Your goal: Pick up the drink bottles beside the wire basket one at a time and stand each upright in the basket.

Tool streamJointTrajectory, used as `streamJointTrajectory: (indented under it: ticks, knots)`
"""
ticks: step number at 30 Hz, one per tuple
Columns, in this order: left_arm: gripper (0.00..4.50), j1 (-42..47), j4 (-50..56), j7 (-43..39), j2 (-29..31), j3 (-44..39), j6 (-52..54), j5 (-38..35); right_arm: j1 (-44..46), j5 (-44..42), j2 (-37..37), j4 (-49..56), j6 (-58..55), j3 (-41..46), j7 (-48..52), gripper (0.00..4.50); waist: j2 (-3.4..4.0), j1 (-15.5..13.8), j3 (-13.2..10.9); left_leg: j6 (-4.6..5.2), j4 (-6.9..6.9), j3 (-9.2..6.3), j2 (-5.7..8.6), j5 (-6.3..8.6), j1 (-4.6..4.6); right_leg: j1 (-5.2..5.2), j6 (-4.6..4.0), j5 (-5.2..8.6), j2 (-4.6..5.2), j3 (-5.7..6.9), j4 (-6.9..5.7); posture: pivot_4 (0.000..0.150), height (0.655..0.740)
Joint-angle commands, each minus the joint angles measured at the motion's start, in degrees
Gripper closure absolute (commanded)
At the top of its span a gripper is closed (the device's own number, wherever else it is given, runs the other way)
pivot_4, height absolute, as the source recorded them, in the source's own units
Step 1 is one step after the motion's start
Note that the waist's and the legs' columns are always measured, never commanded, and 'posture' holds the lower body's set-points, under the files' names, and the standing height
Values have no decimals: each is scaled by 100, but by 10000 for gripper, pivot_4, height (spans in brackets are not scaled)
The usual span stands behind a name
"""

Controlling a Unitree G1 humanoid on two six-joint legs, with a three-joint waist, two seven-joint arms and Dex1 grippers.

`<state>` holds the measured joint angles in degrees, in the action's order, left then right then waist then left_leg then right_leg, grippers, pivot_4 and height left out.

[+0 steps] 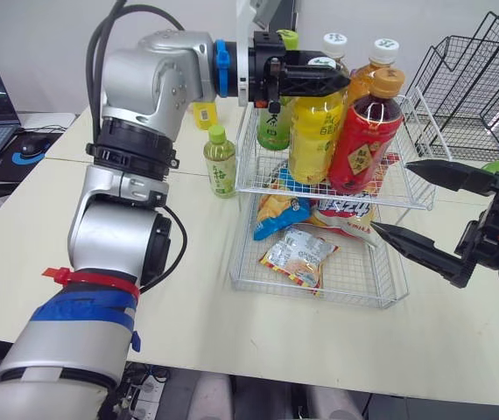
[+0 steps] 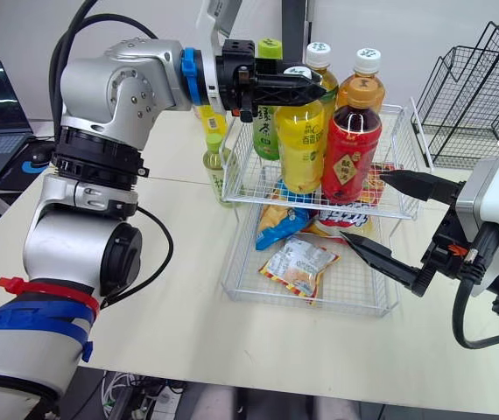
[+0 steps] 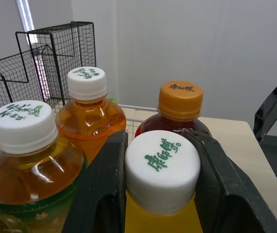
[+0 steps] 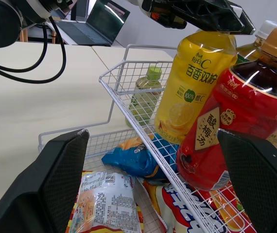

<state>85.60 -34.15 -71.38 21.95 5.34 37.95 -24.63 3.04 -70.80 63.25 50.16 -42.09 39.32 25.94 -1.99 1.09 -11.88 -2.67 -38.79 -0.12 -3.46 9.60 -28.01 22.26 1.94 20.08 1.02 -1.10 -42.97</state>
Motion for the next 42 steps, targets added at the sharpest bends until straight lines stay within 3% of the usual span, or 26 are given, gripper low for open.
streamJointTrajectory:
  ticks: [1, 2, 12, 25, 28, 33, 36, 42]
  knots:
    - [31406, 173, -74, 62, -109, -124, -145, 51, 70, 13, 109, -1, 50, 110, -54, 0, 0, 0, 0, 0, 0, 0, 0, 0, 0, -1, 0, 0, 0, 0, 0, 1500, 6732]
    - [31406, 192, -117, 12, -111, -123, -140, 54, 73, 12, 112, -4, 51, 105, -59, 0, 0, 0, 0, 0, -1, 0, 0, 0, 1, -2, 0, 0, 0, 0, 0, 1500, 6732]
    - [371, 255, 132, -386, 320, -297, -123, -34, 67, 65, 104, -27, 65, 93, -67, 0, 1, 58, 1, 0, -1, -1, 0, 0, 4, -3, 0, 0, -1, 0, -1, 1500, 6732]
    - [97, -309, 957, -33, 1835, -1029, 105, -63, 234, 295, -54, 61, 328, -307, 30, 0, 3, 67, 2, 0, -2, 0, -9, 0, 11, -7, 0, 0, 1, -1, -3, 1500, 6732]
    - [97, -667, 1063, 442, 2124, -1262, -181, 113, 278, 751, -197, 380, 525, -723, -83, 0, 3, 66, 2, -1, -4, -2, -12, -1, 12, -6, 0, 0, 0, 1, -5, 1500, 6732]
    - [97, -1424, 1136, 1095, 2438, -1627, -183, 167, 339, 677, -509, 812, 633, -1349, -431, 0, 2, 60, 3, -1, -4, -5, -14, -1, 11, -7, 0, 0, 2, 3, -7, 1500, 6732]
    - [97, -2200, 1348, 1420, 2243, -1647, -357, 212, 255, 823, -540, 974, 729, -1758, -557, 0, -8, 26, 6, -2, -6, -6, -14, -2, 10, -7, -1, -1, 4, 5, -8, 1500, 6732]
    - [97, -3211, 1961, 2282, 1284, -1649, -456, 153, 263, 906, -487, 984, 836, -2052, -825, 0, -3, -21, 27, 0, -16, -11, -14, -5, 14, -21, 0, -1, 14, 14, -6, 1500, 6732]
